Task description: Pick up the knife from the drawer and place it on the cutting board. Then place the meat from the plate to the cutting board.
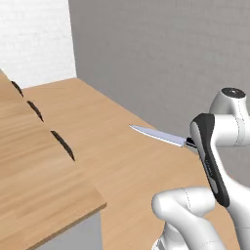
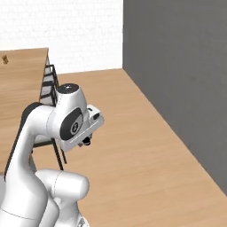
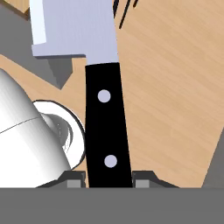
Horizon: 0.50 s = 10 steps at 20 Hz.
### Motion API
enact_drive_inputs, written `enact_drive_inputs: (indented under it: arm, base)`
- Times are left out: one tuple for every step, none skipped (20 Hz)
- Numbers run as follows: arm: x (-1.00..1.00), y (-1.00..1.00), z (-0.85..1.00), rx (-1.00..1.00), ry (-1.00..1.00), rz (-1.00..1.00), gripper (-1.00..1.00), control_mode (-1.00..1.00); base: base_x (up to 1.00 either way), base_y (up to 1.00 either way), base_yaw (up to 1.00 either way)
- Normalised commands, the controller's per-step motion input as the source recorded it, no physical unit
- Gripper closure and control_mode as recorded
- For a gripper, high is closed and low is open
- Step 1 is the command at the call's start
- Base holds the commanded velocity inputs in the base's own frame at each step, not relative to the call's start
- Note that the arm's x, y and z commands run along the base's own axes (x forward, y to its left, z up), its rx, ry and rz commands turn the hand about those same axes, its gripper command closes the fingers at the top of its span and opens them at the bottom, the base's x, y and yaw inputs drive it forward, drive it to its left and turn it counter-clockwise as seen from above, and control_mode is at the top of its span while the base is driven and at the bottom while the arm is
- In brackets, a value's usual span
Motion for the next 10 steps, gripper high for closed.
enact_drive_inputs:
  arm:
    - [0.00,0.00,0.00,0.00,0.00,0.00,1.00,1.00]
    - [0.00,0.00,0.00,0.00,0.00,0.00,1.00,1.00]
    - [0.00,0.00,0.00,0.00,0.00,0.00,1.00,1.00]
    - [0.00,0.00,0.00,0.00,0.00,0.00,1.00,1.00]
    - [0.00,0.00,0.00,0.00,0.00,0.00,1.00,1.00]
    - [0.00,0.00,0.00,0.00,0.00,0.00,1.00,1.00]
    - [0.00,0.00,0.00,0.00,0.00,0.00,1.00,1.00]
    - [0.00,0.00,0.00,0.00,0.00,0.00,1.00,1.00]
    - [0.00,0.00,0.00,0.00,0.00,0.00,1.00,1.00]
    - [0.00,0.00,0.00,0.00,0.00,0.00,1.00,1.00]
  base:
    - [1.00,-0.71,0.41]
    - [1.00,-0.70,0.41]
    - [1.00,-0.71,0.42]
    - [1.00,-0.60,0.42]
    - [1.00,-0.56,0.44]
    - [1.00,-0.59,0.45]
    - [1.00,-0.53,0.45]
    - [1.00,-0.51,0.45]
    - [1.00,-0.59,0.47]
    - [1.00,-0.57,0.47]
